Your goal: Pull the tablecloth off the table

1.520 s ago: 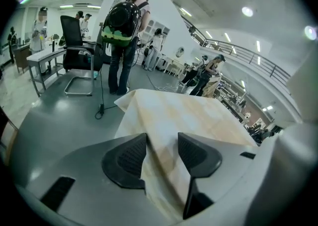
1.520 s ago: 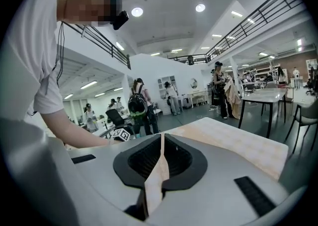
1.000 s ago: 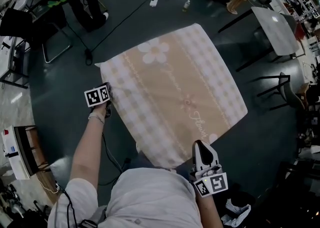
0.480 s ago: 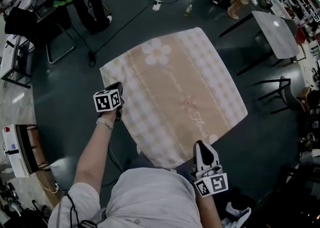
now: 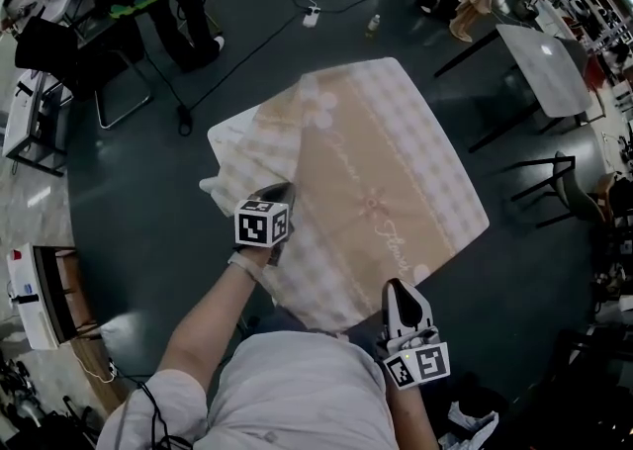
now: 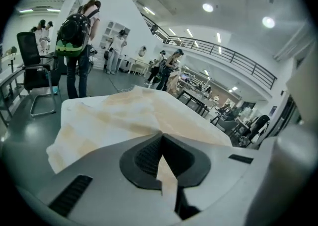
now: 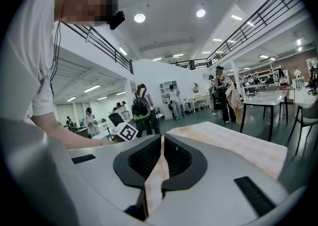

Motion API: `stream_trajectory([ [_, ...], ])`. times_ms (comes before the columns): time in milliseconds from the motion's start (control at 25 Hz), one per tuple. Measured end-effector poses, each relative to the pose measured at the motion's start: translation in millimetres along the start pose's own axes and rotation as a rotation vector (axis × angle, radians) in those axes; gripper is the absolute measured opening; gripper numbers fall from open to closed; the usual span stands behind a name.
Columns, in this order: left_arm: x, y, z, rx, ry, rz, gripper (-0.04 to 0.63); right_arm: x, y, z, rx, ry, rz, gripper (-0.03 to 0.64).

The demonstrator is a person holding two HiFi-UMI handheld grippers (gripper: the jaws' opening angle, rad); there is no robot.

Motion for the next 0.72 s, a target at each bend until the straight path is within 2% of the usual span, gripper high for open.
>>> stream_trajectory([
  [120,38.4,-12.7,-6.2,-0.025,-0.055,-0.034,0.010,1.9,-0.5,4.3,0.004,-0.004,-0.002,0.034],
  [360,102.9,-36.1,-17.9,-0.062,-0.161,-0.045,0.011,11.9,-0.2,14.8,0.018,-0.029,-0.012,0.034],
  [600,172.9,-64.5,-27.7,-0.125,-0.304,-0.138,0.011,19.5,0.6,25.2,0.028,-0.061,-0.019,0.034],
  [720,195.2,-79.0,-32.7,-0.157,-0.341,-0.168,0.011,24.5,0.3,30.8,0.033,-0.076,-0.024,0.034],
])
Point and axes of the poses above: the fingertips, and each gripper's own axes: z backward along the fingers, x to its right, y out of its top, the point moved 2 cm from there along z, backward along the fingers, and after that the axes turned 4 degrees about -z, right-handed, at the moved point
